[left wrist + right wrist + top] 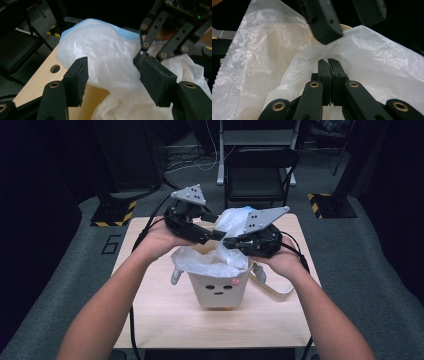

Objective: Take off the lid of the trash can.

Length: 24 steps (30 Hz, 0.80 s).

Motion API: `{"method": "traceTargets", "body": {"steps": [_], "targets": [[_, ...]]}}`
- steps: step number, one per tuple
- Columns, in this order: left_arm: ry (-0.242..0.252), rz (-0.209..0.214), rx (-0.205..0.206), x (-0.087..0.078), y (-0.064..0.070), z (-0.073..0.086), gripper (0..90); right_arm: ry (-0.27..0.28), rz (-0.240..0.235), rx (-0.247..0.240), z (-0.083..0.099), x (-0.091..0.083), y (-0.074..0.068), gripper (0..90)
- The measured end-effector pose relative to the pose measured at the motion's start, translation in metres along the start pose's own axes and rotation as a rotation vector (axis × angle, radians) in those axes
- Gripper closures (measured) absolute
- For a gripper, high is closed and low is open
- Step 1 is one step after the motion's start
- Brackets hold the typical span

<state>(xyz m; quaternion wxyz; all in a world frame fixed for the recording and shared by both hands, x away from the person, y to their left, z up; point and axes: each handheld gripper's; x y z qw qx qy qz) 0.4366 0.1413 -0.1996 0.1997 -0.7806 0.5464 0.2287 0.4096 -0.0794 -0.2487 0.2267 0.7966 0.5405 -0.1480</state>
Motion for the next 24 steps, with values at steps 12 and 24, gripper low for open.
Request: {"method": "traceTargets", "body": {"steps": [12,24], "targets": [[-0.080,0.027,0.024,0.026,-0.005,0.000,85.2,-0.026,-0.015,-0.006,0.001,0.003,-0.005,83.3],[-0.123,0.043,0.029,0.012,-0.004,0.034,88.7,0.092,0.154,0.091,0.006,-0.053,0.006,51.9]]}}
Point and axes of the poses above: each handheld gripper's, and its own axes: x roughly forward along the jaws, z roughly out of its underside, y roughly to its right, and after that the axes turned 1 degree about z, right-handed
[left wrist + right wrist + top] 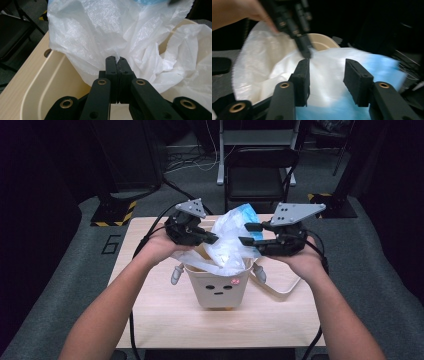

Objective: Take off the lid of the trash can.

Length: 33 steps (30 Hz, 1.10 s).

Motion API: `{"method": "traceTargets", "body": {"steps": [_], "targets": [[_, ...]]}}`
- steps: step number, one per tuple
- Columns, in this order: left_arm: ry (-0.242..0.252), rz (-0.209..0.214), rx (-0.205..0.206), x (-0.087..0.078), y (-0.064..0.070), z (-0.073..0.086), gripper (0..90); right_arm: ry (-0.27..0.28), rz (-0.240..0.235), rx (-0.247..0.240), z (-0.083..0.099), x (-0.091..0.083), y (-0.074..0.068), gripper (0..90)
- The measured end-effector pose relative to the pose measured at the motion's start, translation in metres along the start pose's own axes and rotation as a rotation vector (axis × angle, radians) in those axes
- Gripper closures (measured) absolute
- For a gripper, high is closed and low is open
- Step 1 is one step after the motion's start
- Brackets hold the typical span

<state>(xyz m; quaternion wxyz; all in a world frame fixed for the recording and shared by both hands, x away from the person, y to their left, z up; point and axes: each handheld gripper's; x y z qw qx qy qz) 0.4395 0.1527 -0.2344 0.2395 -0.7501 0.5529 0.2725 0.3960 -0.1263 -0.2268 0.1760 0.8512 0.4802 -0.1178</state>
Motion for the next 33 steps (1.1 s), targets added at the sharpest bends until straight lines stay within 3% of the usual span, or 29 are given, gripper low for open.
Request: {"method": "traceTargets", "body": {"steps": [5,10,12,18,20,23,26,33], "targets": [[-0.001,0.003,0.001,0.001,0.001,0.004,88.7,-0.026,0.066,0.058,0.001,-0.001,0.015,45.4],[-0.003,0.010,0.008,0.001,0.002,0.006,88.6,-0.071,0.066,0.109,0.005,0.011,0.025,43.9],[-0.002,0.011,0.009,0.001,0.002,0.007,88.5,-0.075,0.054,0.109,0.006,0.015,0.026,48.4],[-0.010,0.009,0.004,0.006,-0.001,0.008,87.5,-0.061,-0.042,0.024,0.002,0.024,0.014,77.9],[-0.004,0.000,-0.003,0.006,-0.001,0.007,81.0,-0.072,-0.046,-0.009,-0.001,0.028,0.010,84.6],[0.003,-0.007,-0.013,0.001,0.001,0.006,66.1,-0.088,-0.039,-0.031,-0.002,0.030,0.008,87.8],[0.013,-0.016,-0.035,-0.016,0.004,0.008,54.0,-0.093,-0.024,-0.027,0.000,0.029,0.011,89.6],[0.010,-0.023,-0.026,-0.048,0.016,0.024,48.3,-0.071,0.001,-0.019,0.000,0.019,0.014,89.7]]}}
Point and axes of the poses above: each handheld gripper's, and its own axes: x roughly forward along the jaws, z roughly out of its underside, y roughly to its right, and after that the axes turned 1 degree about z, right-handed
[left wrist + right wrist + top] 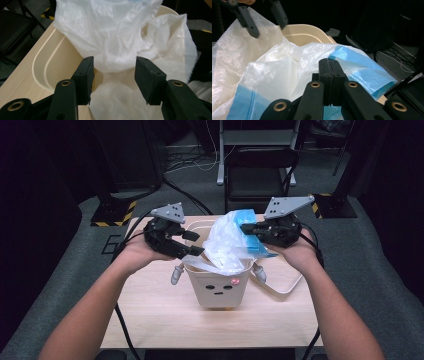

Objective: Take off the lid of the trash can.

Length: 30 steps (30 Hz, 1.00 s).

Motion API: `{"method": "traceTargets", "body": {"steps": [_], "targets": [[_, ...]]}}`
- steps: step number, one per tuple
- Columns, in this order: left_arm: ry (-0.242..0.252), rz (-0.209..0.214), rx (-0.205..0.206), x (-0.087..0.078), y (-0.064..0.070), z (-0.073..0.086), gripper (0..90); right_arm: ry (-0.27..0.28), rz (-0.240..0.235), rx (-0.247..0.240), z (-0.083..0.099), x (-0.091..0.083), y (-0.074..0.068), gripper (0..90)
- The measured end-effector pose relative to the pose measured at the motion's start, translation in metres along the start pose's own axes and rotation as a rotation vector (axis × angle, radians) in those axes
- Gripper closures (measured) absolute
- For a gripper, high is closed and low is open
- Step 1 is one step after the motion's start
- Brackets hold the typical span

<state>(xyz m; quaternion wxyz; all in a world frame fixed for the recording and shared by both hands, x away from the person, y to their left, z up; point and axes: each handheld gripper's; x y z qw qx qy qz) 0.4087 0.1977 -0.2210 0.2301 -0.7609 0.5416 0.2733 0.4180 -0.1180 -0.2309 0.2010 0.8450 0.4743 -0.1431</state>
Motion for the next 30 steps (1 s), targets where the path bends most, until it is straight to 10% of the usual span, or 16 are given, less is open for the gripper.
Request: {"method": "traceTargets", "body": {"steps": [12,16,22,30], "targets": [[0.037,-0.047,-0.111,-0.019,0.002,0.029,35.0,0.011,0.011,0.006,-0.001,-0.006,-0.002,89.6],[0.051,0.010,-0.123,-0.015,0.002,0.032,49.5,0.009,0.014,0.002,0.000,-0.006,-0.002,89.3],[0.045,-0.056,-0.029,-0.015,0.006,0.024,81.7,0.026,0.023,0.007,0.001,-0.008,-0.001,89.5],[0.021,-0.060,0.007,0.015,0.001,0.002,89.0,0.069,0.011,-0.007,-0.008,-0.012,-0.005,89.7]]}}
Point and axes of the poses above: each handheld gripper's, and its own axes: x roughly forward along the jaws, z roughly out of its underside, y roughly to its right, and after that the axes turned 1 degree about z, right-handed
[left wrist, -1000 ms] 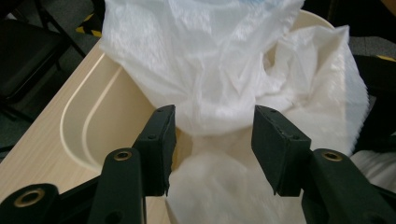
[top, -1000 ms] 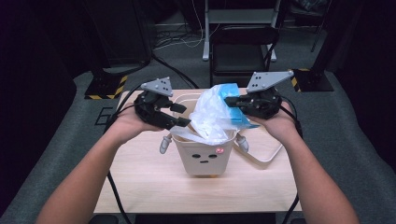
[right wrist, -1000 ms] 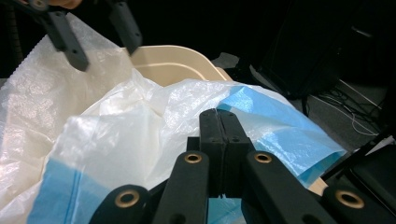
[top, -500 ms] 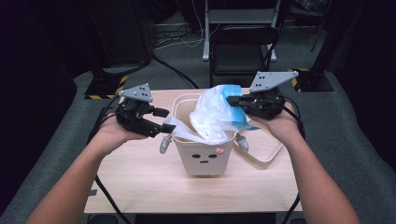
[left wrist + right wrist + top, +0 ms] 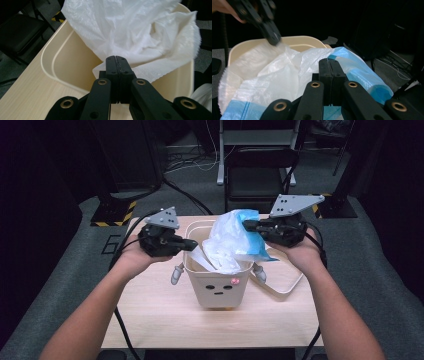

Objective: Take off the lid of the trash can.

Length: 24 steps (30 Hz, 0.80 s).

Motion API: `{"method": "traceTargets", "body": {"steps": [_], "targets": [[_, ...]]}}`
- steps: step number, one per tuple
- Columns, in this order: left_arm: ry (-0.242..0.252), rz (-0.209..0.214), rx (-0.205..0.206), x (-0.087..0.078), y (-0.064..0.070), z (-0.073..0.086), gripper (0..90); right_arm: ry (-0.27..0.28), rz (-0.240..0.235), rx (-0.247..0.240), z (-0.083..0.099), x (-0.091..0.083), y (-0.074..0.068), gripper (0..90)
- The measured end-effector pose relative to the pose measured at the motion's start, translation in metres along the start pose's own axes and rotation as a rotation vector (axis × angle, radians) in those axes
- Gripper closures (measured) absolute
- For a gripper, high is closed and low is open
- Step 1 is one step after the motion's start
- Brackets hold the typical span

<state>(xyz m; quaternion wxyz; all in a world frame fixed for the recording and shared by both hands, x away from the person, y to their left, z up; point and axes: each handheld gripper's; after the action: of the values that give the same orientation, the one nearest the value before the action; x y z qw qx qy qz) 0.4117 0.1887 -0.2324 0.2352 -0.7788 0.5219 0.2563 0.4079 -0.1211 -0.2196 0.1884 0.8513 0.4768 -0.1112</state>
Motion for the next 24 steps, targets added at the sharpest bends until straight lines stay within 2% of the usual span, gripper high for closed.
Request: {"method": "traceTargets", "body": {"steps": [5,7,8,11,13,16,21,24], "targets": [[-0.045,0.019,-0.010,0.025,-0.008,-0.009,87.3,0.029,-0.026,-0.036,-0.014,0.001,-0.010,89.7],[-0.052,0.020,-0.038,0.027,-0.012,-0.010,67.0,0.040,-0.045,-0.050,-0.018,0.003,-0.016,89.7],[-0.041,0.021,-0.053,0.025,-0.013,-0.009,61.1,0.039,-0.056,-0.058,-0.019,0.005,-0.020,89.7],[0.006,0.012,-0.069,0.015,-0.015,-0.007,48.3,0.016,-0.077,-0.092,-0.021,0.012,-0.030,89.7],[0.034,0.005,-0.072,0.007,-0.013,-0.007,43.2,0.011,-0.091,-0.098,-0.021,0.017,-0.034,89.7],[0.054,0.003,-0.053,0.002,-0.008,-0.011,39.9,0.011,-0.104,-0.101,-0.023,0.023,-0.038,89.7],[0.071,0.020,-0.001,0.003,0.001,-0.019,38.0,0.022,-0.124,-0.112,-0.031,0.028,-0.042,89.7],[0.072,0.024,0.033,0.006,0.004,-0.022,46.1,0.026,-0.135,-0.114,-0.034,0.031,-0.044,89.8]]}}
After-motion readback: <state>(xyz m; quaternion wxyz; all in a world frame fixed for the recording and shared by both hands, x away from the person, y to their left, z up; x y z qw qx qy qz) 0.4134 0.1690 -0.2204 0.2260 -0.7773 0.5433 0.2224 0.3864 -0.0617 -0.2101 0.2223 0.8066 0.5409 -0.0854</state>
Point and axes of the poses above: each handheld gripper's, and its own axes: x roughly forward along the jaws, z roughly out of its underside, y roughly to its right, and after that the axes turned 1 degree about z, right-handed
